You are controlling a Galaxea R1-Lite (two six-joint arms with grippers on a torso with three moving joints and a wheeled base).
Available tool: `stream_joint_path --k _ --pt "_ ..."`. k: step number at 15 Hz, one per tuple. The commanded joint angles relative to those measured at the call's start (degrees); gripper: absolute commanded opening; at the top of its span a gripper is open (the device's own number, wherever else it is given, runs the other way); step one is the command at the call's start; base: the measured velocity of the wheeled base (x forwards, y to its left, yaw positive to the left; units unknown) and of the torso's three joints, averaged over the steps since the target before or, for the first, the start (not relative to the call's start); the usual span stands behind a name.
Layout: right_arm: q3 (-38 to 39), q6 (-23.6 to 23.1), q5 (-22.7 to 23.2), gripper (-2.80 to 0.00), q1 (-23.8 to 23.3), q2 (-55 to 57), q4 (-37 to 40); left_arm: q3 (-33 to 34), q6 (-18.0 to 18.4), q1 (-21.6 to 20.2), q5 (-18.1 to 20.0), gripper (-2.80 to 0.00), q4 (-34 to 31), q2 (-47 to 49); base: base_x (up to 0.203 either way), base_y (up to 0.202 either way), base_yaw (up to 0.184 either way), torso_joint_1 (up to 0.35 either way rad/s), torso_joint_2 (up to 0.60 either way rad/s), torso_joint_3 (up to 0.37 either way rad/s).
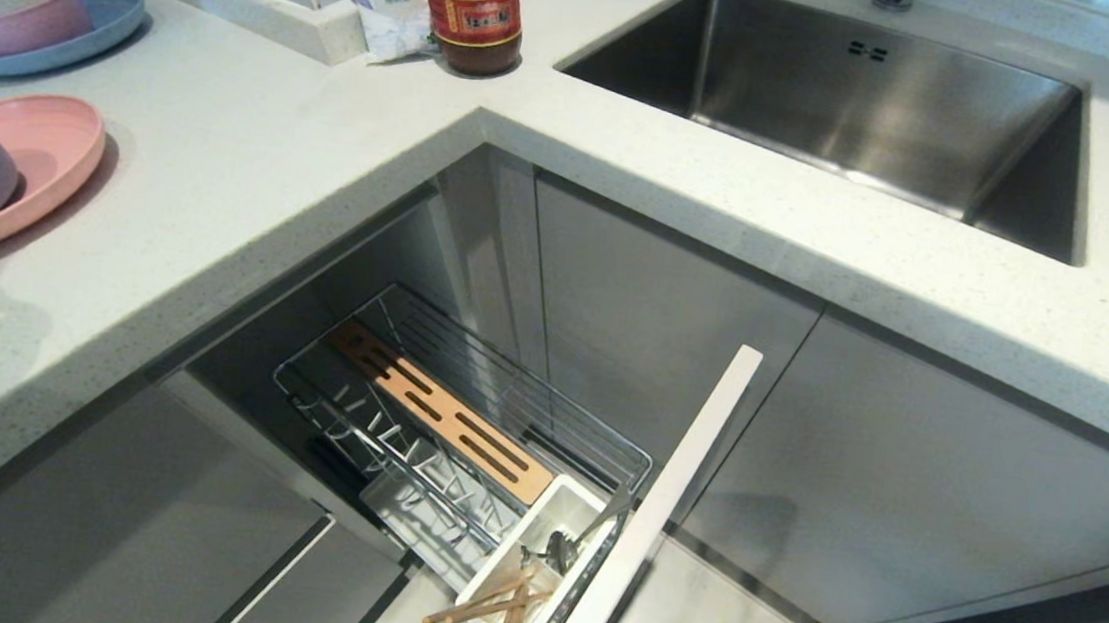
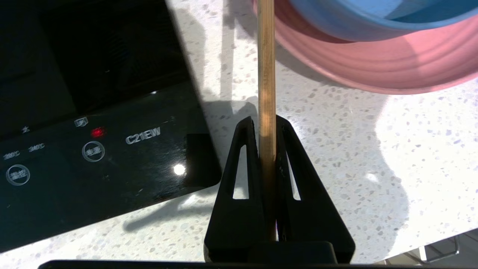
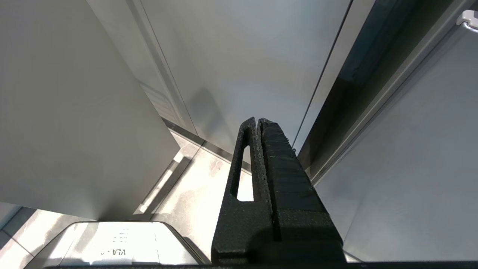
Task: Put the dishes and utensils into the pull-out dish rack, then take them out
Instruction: Take the chopsticks out of the cupboard
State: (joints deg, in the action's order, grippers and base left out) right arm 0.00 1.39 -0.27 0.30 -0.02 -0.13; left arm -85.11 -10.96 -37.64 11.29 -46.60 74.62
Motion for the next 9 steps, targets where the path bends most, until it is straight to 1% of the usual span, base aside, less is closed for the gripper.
stream_joint_path --k 1,4,9 --pt "0.09 0.02 0.0 -2.8 0.05 -0.18 0.0 0.04 -0.11 0.64 0.05 -2.8 -0.24 0.36 0.0 0.0 0.0 0.0 0.0 0.0" --pt "0.09 0.02 0.0 -2.8 -0.02 -0.24 -0.04 -0.14 -0.11 0.81 0.05 -2.8 1.03 1.01 0.0 0.0 0.0 0.0 0.0 0.0" --pt "0.09 0.02 0.0 -2.8 -0.03 -0.24 -0.04 -0.23 0.15 1.34 0.05 -2.8 1.17 1.23 0.0 0.0 0.0 0.0 0.0 0.0"
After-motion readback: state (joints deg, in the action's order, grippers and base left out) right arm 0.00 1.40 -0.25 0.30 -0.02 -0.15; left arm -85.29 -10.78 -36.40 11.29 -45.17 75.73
